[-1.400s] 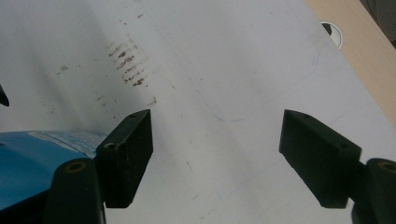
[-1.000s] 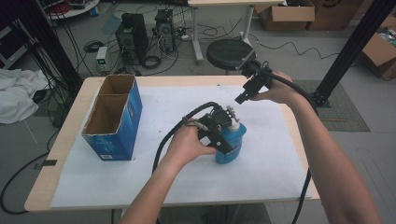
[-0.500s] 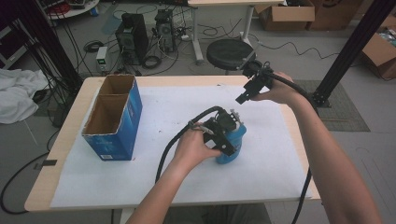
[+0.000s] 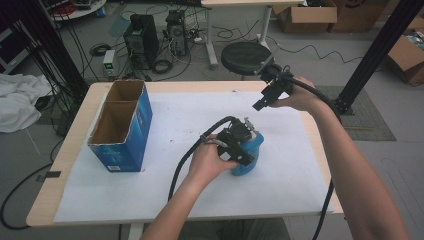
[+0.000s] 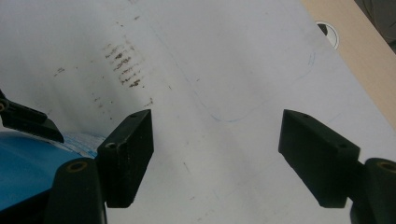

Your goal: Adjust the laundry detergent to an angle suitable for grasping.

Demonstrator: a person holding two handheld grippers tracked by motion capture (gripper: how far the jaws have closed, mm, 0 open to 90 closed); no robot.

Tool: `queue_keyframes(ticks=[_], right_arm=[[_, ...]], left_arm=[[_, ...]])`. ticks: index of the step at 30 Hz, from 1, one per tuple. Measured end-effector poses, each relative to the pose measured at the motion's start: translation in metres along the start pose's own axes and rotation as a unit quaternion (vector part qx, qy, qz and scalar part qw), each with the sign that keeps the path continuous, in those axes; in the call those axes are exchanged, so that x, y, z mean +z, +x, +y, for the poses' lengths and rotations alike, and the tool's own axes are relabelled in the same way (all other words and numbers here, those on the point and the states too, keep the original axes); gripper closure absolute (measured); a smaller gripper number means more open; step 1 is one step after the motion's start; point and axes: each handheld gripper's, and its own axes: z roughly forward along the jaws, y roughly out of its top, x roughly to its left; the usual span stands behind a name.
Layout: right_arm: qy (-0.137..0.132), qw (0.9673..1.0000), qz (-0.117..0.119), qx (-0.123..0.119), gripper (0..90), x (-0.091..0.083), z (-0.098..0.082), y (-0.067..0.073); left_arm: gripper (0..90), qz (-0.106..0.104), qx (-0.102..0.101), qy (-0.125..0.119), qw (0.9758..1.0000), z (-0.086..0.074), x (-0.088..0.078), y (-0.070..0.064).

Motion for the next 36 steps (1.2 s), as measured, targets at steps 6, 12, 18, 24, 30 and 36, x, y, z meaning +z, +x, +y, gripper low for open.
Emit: queue_keyframes(ticks=[6,12,18,24,30,36], right_arm=[[-0.001,1.0000,-0.001,0.001,26.6,-0.001,-0.001,-0.001],[-0.002,1.0000,-0.001,0.004,26.6,0.000,-0.002,-0.002],[-0.001,1.0000,0.000,0.000,26.6,0.001,0.000,-0.001],[0.001,1.0000,-0.001,0.001,26.7,0.002,0.000,-0.001],[0.000,1.0000,-0.002,0.000,26.9,0.002,0.001,0.000],[0.002,1.0000,-0.002,-0.001,26.9,0.003,0.002,0.001]], left_arm=[[41.1,0.010,-0.002,-0.005,0.9999,0.001,0.000,-0.001],[42.9,0.000,-0.012,-0.006,0.9999,0.000,0.000,0.002],[44.1,-0.006,-0.005,-0.003,1.0000,0.000,-0.001,0.004],[44.4,-0.011,0.021,0.003,0.9997,0.000,-0.005,0.005],[44.5,-0.043,0.042,0.006,0.9982,-0.006,-0.016,0.014],[44.5,-0.071,0.069,0.010,0.9950,-0.014,-0.034,0.027]])
